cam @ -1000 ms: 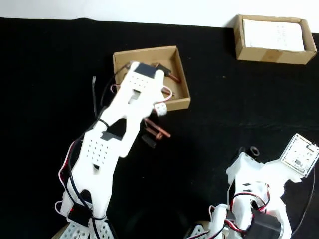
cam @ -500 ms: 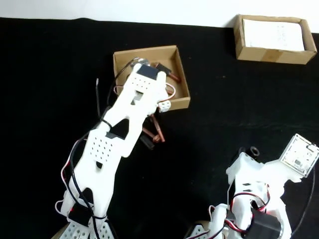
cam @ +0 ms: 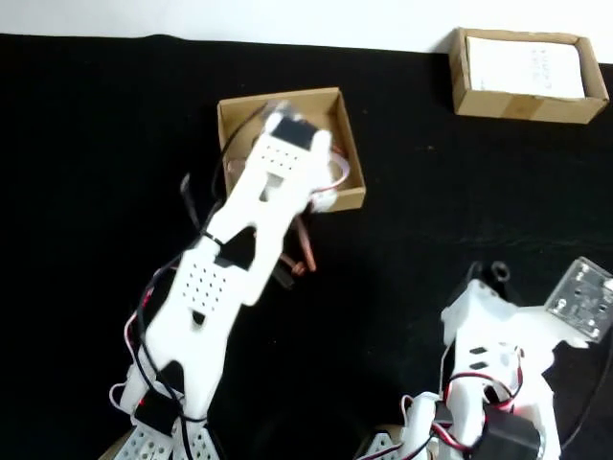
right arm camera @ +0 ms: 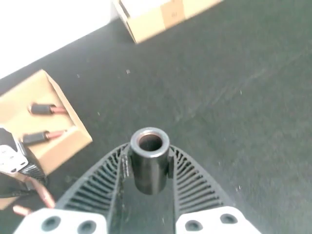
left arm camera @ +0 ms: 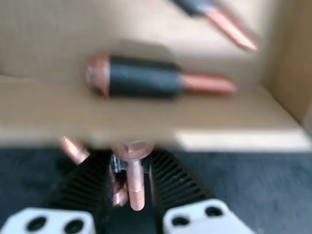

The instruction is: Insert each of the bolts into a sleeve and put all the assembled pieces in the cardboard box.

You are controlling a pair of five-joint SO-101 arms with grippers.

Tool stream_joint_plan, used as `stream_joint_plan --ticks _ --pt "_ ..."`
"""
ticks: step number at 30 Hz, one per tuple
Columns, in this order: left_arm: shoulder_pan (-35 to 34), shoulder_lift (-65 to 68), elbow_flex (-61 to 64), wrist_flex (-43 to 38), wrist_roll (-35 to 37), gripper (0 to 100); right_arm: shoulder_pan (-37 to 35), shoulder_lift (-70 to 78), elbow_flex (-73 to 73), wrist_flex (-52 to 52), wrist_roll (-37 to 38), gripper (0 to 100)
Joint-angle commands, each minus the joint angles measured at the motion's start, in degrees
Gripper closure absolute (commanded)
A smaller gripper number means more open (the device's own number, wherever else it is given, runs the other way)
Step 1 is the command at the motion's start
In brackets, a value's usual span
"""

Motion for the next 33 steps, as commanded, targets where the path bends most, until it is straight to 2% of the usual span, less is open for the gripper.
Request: stream_joint_plan --ticks 1,7,13,17,19,24,31,33 --pt "2.95 -10.86 -8.84 0.79 -6.24 99 0.40 -0.13 -5.49 -1.27 -0.09 99.2" --pt "5.93 -23.16 -17.45 0.79 -13.80 99 -0.48 -3.65 -8.13 -0.75 -0.09 99.2" --pt "9.63 -37.14 -19.82 1.14 -24.18 99 -14.64 -14.37 -6.20 -0.31 0.09 99.2" --pt "12.26 -47.87 -17.63 1.23 -30.59 99 -15.43 -13.76 -5.76 0.92 0.53 99.2" --pt "13.85 -54.46 -14.73 1.23 -32.97 99 -15.43 -13.67 -5.32 -1.01 0.53 99.2" --pt "16.40 -68.79 -0.31 1.05 -33.14 99 -15.69 -13.58 -0.66 -7.87 3.16 99.2" --pt "15.87 -82.77 23.16 0.62 -33.23 99 -28.53 -13.49 6.90 -17.01 7.12 99.2" --pt "15.08 -85.49 28.26 -1.85 -33.23 99 -31.16 -13.41 9.10 -17.54 7.21 99.2"
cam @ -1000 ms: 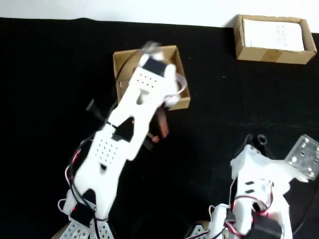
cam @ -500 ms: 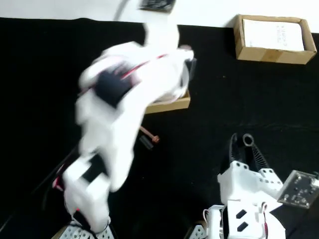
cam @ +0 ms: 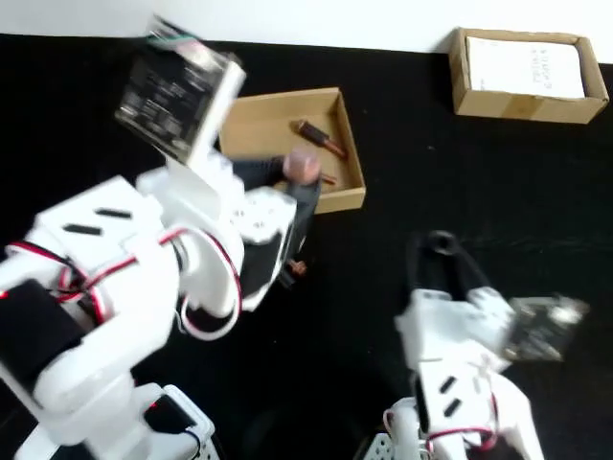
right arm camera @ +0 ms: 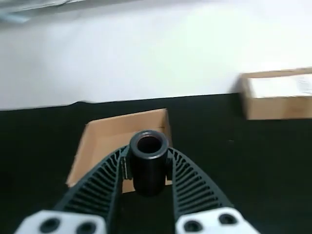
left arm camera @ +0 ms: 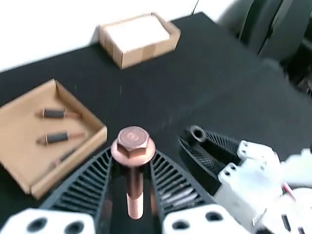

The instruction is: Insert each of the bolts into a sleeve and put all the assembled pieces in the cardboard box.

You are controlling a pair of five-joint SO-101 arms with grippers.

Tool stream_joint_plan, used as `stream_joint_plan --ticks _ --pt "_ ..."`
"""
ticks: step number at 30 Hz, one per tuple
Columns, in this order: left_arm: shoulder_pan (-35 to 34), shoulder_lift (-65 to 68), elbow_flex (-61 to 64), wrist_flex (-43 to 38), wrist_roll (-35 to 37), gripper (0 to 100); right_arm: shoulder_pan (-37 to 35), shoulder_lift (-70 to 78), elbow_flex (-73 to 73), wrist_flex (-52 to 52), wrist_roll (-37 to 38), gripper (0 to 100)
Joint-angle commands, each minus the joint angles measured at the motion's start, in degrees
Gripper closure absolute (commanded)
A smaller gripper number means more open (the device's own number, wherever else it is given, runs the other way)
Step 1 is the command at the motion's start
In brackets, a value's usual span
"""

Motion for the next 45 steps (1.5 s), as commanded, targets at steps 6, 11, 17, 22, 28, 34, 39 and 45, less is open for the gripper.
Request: stream_joint_plan --ticks 6,11,17,22,28,34,39,45 --pt "-13.93 -12.35 28.53 -23.91 -0.18 99 -10.86 -0.22 7.60 -2.24 0.35 99.2" --pt "-13.05 -22.29 54.29 -43.69 -0.18 99 -11.91 -0.04 9.10 -2.42 0.35 99.2" --pt "-2.95 -34.86 77.32 -66.20 -0.44 99 -11.91 -0.13 9.63 -2.42 0.35 99.2" --pt "0.84 -33.89 79.60 -68.57 -0.18 99 -11.91 -0.13 9.80 -2.42 0.35 99.2" --pt "5.93 -29.76 78.73 -71.21 -0.35 99 -11.91 -0.04 9.89 -2.42 0.35 99.2" --pt "8.40 -27.12 74.77 -69.80 -0.35 99 -11.91 -0.04 9.89 -2.42 0.44 99.2" --pt "8.22 -25.80 74.33 -67.16 -0.35 99 -11.82 -0.04 9.89 -2.42 0.53 99.2" --pt "8.40 -26.07 73.98 -66.55 -0.35 99 -11.82 0.04 9.89 -2.42 0.62 99.2"
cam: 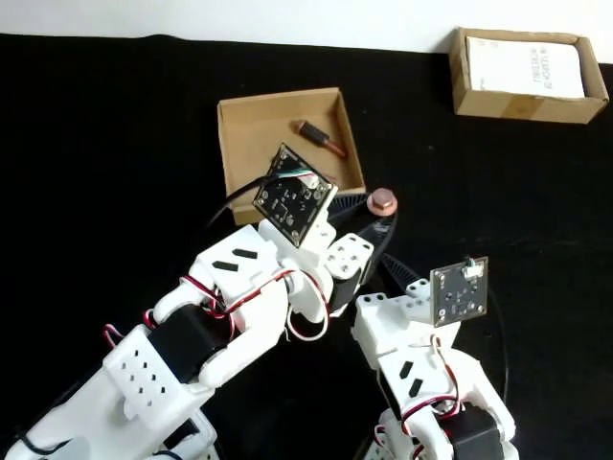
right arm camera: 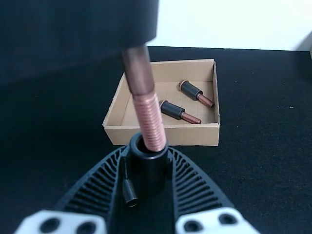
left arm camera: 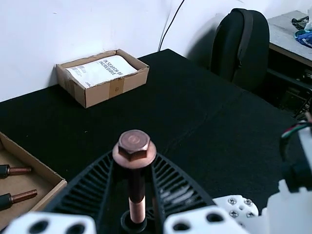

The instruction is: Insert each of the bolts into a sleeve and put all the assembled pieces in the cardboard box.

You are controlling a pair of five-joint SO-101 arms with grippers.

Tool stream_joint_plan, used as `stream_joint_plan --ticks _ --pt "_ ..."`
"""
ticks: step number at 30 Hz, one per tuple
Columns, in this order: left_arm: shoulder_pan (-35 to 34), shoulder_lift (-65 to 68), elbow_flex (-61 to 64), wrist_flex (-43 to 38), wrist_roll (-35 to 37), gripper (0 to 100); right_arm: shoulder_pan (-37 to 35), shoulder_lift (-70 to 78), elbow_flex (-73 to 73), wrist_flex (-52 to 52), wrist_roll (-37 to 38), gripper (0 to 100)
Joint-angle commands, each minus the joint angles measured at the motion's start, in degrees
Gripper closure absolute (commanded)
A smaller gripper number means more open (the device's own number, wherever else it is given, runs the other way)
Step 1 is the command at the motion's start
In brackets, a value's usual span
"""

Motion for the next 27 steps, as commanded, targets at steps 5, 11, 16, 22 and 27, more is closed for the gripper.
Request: stream_joint_plan --ticks 5,11,16,22,27 --pt "1.80 -0.22 -3.12 3.43 -0.18 99 -0.22 -0.22 -0.22 -1.10 0.44 99.2" --pt "3.56 -0.22 -3.12 6.77 -0.26 99 -0.22 -0.22 -0.22 -1.10 0.44 99.2" --pt "3.56 0.13 -2.77 8.88 -0.26 99 -0.22 -0.22 -0.22 -1.10 0.44 99.2" --pt "4.35 -0.22 -3.21 18.46 -0.26 82 -0.22 -0.22 -0.75 -1.01 0.53 99.2" --pt "3.91 -0.22 -6.11 22.68 -0.18 79 -0.22 -0.22 -0.75 -0.84 0.53 99.2"
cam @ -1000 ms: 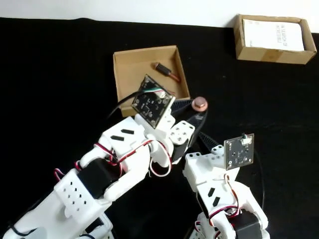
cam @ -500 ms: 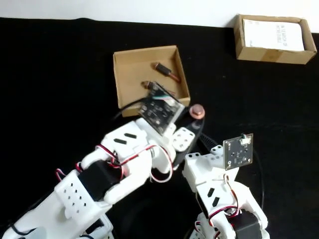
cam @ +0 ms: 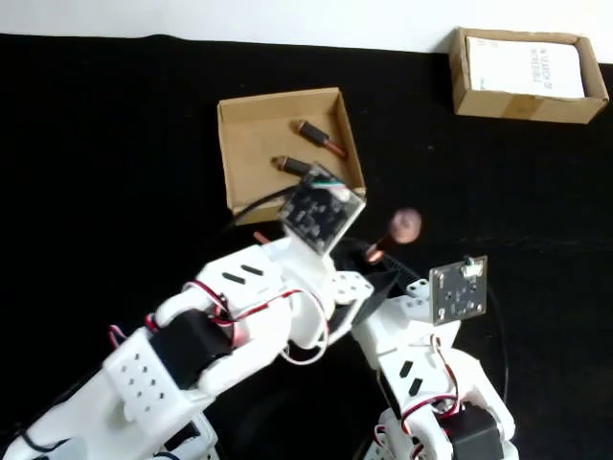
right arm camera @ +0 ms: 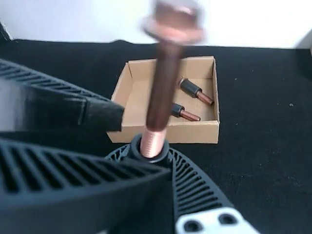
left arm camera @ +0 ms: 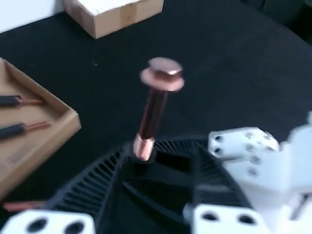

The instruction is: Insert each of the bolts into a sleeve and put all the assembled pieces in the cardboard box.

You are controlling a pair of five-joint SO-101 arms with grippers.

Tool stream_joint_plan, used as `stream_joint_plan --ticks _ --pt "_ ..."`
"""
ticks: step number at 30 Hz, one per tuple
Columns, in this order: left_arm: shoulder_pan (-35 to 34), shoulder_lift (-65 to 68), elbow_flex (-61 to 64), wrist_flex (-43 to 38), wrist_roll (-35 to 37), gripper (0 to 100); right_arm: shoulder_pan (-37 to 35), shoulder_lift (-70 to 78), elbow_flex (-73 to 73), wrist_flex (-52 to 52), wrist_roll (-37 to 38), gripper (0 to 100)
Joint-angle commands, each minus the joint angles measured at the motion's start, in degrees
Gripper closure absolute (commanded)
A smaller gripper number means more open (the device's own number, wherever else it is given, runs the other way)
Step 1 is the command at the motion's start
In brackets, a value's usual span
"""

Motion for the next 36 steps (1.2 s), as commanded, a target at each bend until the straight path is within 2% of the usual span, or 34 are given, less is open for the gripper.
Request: stream_joint_plan --ticks 1,9,13,17,19,22,27,32,36 --pt "0.75 -0.31 -5.41 3.08 -0.09 80 -0.22 -0.31 -0.84 -0.92 0.44 99.2" --pt "0.13 -0.31 -14.81 12.57 -0.18 85 -0.13 -0.31 -0.57 -1.10 0.35 99.2" --pt "-4.44 -0.40 -19.12 16.44 -0.18 85 0.92 -0.22 -1.01 -1.36 0.18 99.2" --pt "-13.93 -3.21 -23.08 18.37 -0.18 85 6.37 2.77 -4.35 -5.14 0.09 99.2" --pt "-19.30 -6.29 -23.08 18.46 -0.18 87 7.34 9.71 -9.45 -6.02 0.09 99.2" --pt "-25.54 -12.26 -22.11 19.43 -0.18 99 7.34 23.87 -22.02 -6.02 0.00 99.2" --pt "-29.49 -25.63 -18.07 23.91 -0.18 99 7.08 48.22 -45.05 -5.58 0.97 99.2" --pt "-33.19 -40.04 -5.67 25.49 -0.09 99 5.49 67.21 -60.35 -5.49 9.58 99.2" --pt "-37.41 -52.35 7.34 25.85 -0.09 99 2.86 78.55 -66.07 -4.88 21.19 99.2"
